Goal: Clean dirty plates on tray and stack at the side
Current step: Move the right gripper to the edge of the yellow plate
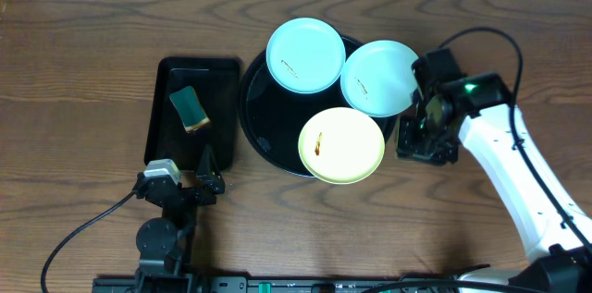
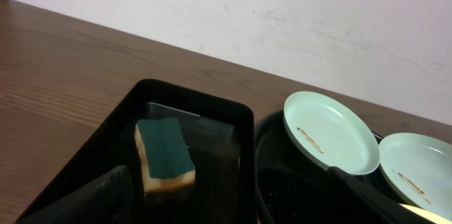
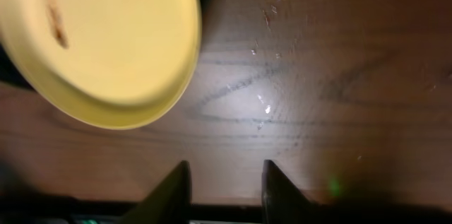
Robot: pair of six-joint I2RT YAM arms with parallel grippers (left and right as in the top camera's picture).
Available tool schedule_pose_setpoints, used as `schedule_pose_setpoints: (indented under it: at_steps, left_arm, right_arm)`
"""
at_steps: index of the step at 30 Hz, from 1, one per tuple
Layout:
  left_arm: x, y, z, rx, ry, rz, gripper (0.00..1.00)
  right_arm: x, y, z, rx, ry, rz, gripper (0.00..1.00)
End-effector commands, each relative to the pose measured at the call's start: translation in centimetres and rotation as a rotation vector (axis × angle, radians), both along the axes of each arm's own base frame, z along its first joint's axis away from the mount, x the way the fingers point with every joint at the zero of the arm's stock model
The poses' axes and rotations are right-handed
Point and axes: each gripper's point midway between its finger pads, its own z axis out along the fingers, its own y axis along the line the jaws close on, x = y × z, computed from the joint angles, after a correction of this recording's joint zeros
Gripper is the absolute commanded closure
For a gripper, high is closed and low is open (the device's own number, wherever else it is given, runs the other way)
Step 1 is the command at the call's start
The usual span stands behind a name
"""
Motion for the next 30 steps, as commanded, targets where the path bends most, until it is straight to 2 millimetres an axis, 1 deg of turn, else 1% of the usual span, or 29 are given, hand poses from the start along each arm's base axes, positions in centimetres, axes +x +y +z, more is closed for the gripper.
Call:
schedule_pose_setpoints:
  at_steps: [1,5,10,12,14,17,19,23,26,27,30]
  left_arm:
    - [-0.1,0.4,-1.8,0.018,0.05,0.018,0.14]
    - [-0.1,0.4,-1.8,0.018,0.05,0.018,0.14]
    - [-0.1,0.4,-1.8,0.019,0.05,0.018,0.14]
    - [-0.1,0.4,-1.8,0.019,0.05,0.018,0.14]
    - [-0.1,0.4,-1.8,0.018,0.05,0.018,0.14]
    - [-0.1,0.4,-1.8,0.018,0.05,0.018,0.14]
    - [-0.1,0.4,-1.8,0.019,0.05,0.018,0.14]
    - [-0.1,0.4,-1.8,0.018,0.05,0.018,0.14]
    - [-0.1,0.4,-1.8,0.019,0.05,0.018,0.14]
    - [-0.1,0.4,-1.8,0.019,0.05,0.018,0.14]
    - [-0.1,0.4,-1.8,0.019,0.05,0.018,0.14]
  right_arm:
    - [-1.3,-0.1,-1.8,-0.008,0.048,-0.018,0.8]
    - [-1.9,-0.3,-3.9,-0.012,0.062,-0.038,0.79]
    - [-1.2,0.5,-5.5,0.003,0.012,-0.039,0.75]
    - [-0.6,1.2,-5.7,0.015,-0.017,-0.041,0.74]
    - [0.2,2.0,-5.7,0.022,-0.06,-0.041,0.69]
    - [1.5,2.0,-5.7,-0.021,-0.124,-0.092,0.69]
    - [2.0,1.8,-5.7,-0.046,-0.15,-0.123,0.69]
    - [2.1,1.4,-5.8,-0.086,-0.165,-0.166,0.66]
    - [1.9,1.1,-6.4,-0.095,-0.16,-0.214,0.63]
    - [1.9,1.2,-6.7,-0.088,-0.16,-0.229,0.63]
    - [2.0,2.2,-7.6,-0.02,-0.166,-0.233,0.65]
